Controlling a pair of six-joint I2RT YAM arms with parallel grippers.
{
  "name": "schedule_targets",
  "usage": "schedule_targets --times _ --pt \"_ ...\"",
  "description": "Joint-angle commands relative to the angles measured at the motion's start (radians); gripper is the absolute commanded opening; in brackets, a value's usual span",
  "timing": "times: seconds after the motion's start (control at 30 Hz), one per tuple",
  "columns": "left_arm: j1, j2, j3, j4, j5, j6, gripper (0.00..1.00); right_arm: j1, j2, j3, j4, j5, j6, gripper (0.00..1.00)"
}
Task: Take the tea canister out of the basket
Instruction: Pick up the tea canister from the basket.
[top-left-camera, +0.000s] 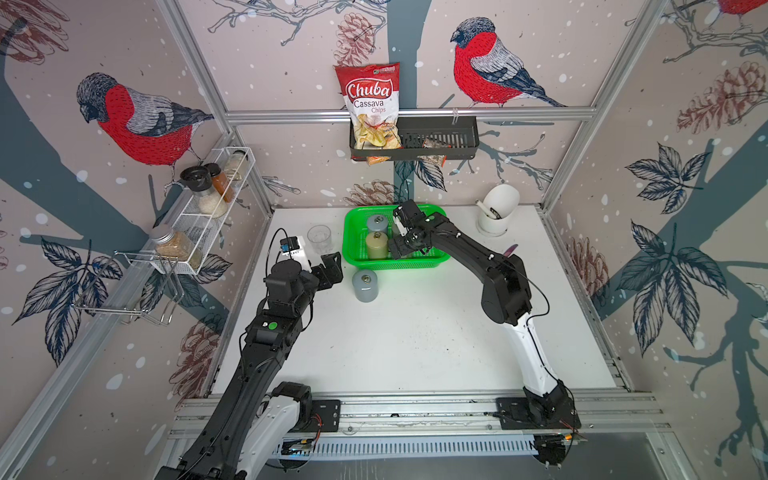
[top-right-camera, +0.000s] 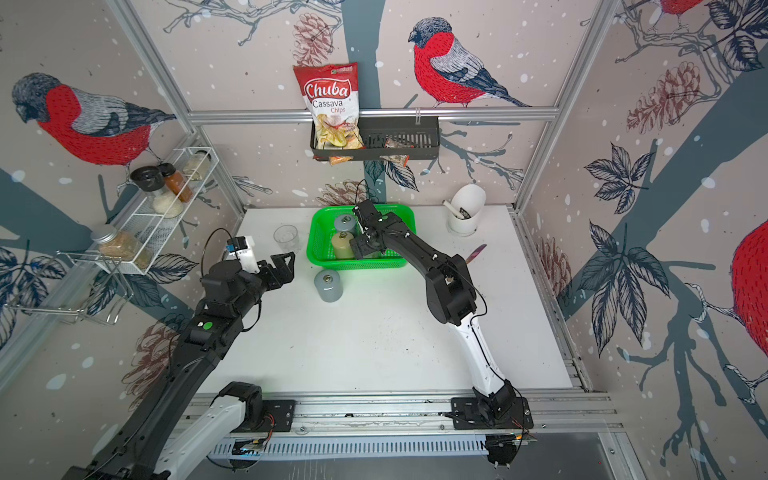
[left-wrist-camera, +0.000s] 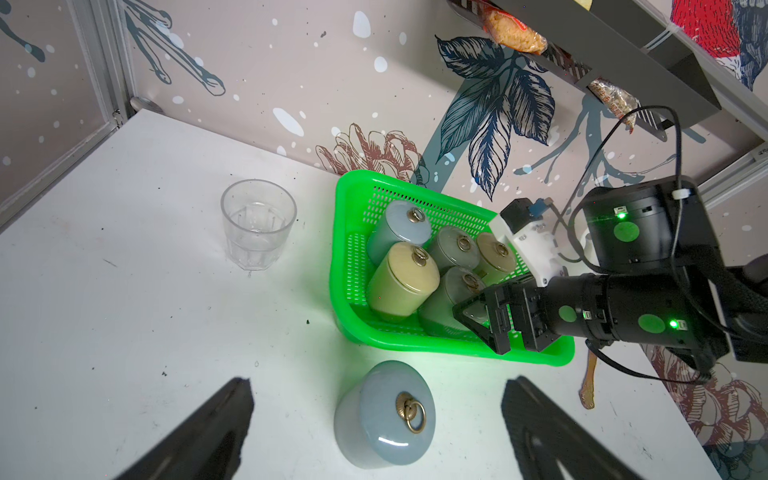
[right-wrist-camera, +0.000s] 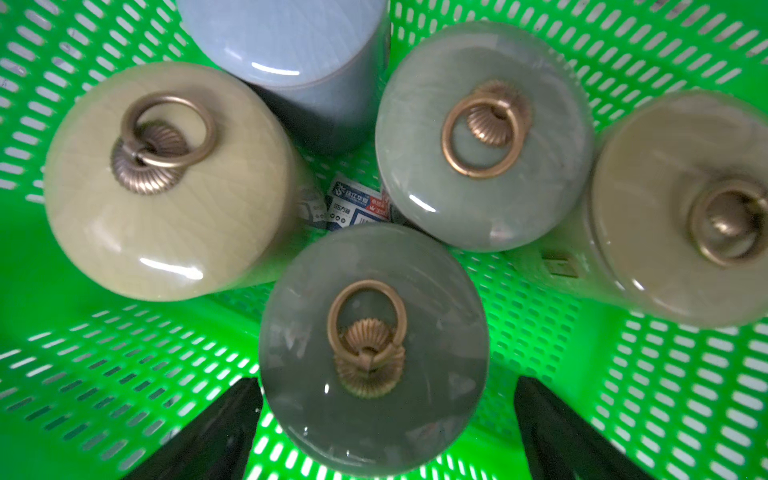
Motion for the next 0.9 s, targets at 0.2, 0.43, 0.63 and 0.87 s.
schedule_targets --times 0.2,0.43,0.63,0.87 --pt "-0.005 -0.002 -0.002 0.038 0.006 -0.005 0.98 -0.004 0.036 0.032 0.015 -0.024 -0.008 0.96" --pt "-0.007 -0.006 -0.009 0.039 0.006 -0.006 0.98 -0.008 0.06 0.052 0.037 -0.039 -0.009 0.91" --pt "-0.008 -0.012 -0.013 0.037 -0.001 -0.004 0.98 -0.008 0.085 0.08 0.033 -0.039 -0.009 0.86" --pt "-0.007 -0.007 -0.012 0.036 -0.003 0.001 0.98 -0.009 0.09 0.08 0.03 -0.046 -0.009 0.66"
